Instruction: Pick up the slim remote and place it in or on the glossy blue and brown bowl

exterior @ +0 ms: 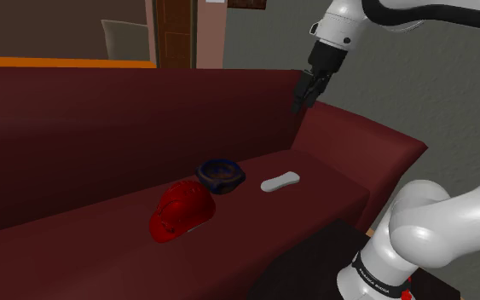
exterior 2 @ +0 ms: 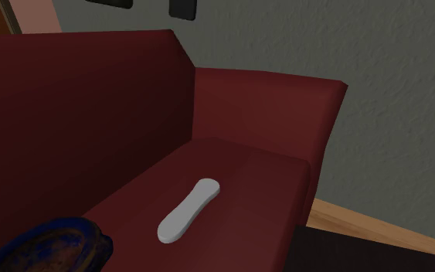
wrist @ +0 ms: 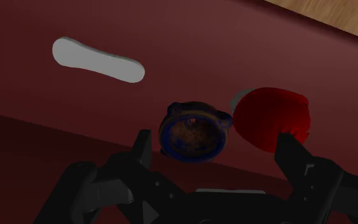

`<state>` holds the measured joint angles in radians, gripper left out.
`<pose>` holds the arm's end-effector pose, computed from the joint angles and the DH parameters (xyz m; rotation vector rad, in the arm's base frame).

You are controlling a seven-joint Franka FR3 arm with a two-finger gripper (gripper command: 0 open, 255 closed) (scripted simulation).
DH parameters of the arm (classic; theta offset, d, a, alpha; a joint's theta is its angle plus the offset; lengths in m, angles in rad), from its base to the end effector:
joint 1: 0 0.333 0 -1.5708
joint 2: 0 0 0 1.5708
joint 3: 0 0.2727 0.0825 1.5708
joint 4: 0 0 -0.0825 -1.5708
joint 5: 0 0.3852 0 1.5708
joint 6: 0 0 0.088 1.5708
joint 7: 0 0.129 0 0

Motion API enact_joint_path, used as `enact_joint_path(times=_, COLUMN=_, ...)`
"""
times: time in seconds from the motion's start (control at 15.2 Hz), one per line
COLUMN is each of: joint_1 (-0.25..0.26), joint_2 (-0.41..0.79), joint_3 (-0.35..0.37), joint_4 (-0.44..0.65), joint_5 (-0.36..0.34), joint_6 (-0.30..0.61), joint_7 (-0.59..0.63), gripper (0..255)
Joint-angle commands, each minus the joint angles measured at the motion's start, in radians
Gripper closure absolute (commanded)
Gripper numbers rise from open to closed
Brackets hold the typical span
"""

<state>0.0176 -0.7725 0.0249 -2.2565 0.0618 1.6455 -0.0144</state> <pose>0.3523 0.0245 0.5883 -3.0844 -0.0796 -0.2486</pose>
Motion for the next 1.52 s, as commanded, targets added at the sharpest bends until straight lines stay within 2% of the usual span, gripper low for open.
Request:
enact_joint_path(times=0.0, joint_1=0.000, joint_2=0.000, joint_3=0.000, joint_4=0.000, joint_5=0.000, joint_6=0.000, joint_7=0.000, gripper=0)
enact_joint_path(times=0.4, joint_1=0.039, joint_2=-0.033, joint_3=-0.112, joint_4=-0.187, joint_5=-0.068, joint_6=0.125, joint_7=-0.266, gripper=0)
enact_joint_path(times=0.73, joint_1=0.061, joint_2=-0.010, joint_3=-0.218, joint_4=-0.302, joint_5=-0.139, joint_6=0.242, joint_7=-0.489, gripper=0)
enact_joint_path(times=1.06, joint_1=0.081, joint_2=0.069, joint_3=-0.335, joint_4=-0.374, joint_5=-0.212, joint_6=0.378, joint_7=-0.714, gripper=0)
enact_joint_path(times=1.45, joint_1=0.123, joint_2=0.243, joint_3=-0.486, joint_4=-0.401, joint_5=-0.277, joint_6=0.563, joint_7=-0.991, gripper=0)
